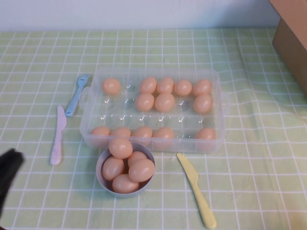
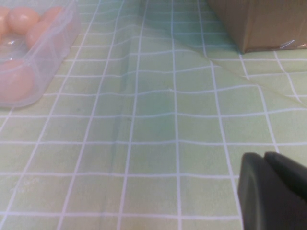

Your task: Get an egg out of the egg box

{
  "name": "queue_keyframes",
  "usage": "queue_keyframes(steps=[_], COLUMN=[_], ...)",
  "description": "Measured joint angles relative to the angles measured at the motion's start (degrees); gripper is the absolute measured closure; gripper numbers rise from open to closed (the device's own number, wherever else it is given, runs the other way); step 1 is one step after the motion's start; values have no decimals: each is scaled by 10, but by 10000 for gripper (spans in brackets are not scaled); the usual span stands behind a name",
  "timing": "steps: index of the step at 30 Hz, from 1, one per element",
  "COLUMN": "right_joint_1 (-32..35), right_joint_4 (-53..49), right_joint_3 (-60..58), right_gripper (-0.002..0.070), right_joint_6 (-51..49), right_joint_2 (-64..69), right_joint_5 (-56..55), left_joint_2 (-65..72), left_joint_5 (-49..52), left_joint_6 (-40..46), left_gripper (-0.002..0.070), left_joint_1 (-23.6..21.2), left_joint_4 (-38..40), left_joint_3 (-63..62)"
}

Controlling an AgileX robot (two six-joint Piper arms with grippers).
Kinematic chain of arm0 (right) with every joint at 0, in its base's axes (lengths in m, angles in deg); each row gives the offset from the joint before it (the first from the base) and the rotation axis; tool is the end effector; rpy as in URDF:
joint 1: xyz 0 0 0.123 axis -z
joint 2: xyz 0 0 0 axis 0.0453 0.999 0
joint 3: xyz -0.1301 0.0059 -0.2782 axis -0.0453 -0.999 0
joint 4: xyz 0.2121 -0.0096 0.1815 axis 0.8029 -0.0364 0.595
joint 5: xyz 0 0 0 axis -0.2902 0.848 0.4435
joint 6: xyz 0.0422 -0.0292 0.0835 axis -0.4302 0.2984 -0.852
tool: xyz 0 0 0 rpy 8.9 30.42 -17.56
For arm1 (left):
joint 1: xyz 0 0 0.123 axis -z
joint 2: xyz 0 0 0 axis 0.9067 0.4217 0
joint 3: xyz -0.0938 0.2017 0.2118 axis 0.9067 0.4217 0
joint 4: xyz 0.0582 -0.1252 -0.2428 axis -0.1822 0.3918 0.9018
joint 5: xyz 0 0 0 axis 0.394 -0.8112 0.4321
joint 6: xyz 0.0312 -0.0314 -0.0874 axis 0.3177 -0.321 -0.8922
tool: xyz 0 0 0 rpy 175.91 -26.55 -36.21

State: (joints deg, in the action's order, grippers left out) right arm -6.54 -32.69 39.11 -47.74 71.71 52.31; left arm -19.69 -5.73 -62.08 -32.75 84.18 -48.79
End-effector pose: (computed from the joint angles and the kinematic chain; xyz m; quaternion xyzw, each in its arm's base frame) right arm 0.0646 0.0050 0.1674 0.0084 0.8094 0.0496 0.5851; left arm 0.0794 -0.0497 0.2885 0.2390 0.6586 -0.1495 0.6977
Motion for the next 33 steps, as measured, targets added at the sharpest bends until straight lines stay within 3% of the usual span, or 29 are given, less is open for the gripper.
queue_keyframes(steps=[6,10,23,33], right_joint_1=[0,0,0,0], right_joint_4=[0,0,0,0], right_joint_3=[0,0,0,0], right_gripper=[694,694,694,694], right_joint_6=[0,0,0,0], right_joint_2=[0,0,0,-1], right_joint_5=[0,0,0,0], left_joint_2=[-98,-135,-173,-173], left_joint_5=[-57,-65,-18,146], left_joint_6=[13,13,13,13], left_gripper=[678,678,678,678], left_joint_1=[-183,-245,-256,-256], left_joint_4=[36,56,67,65], left_joint_3=[76,121,172,172])
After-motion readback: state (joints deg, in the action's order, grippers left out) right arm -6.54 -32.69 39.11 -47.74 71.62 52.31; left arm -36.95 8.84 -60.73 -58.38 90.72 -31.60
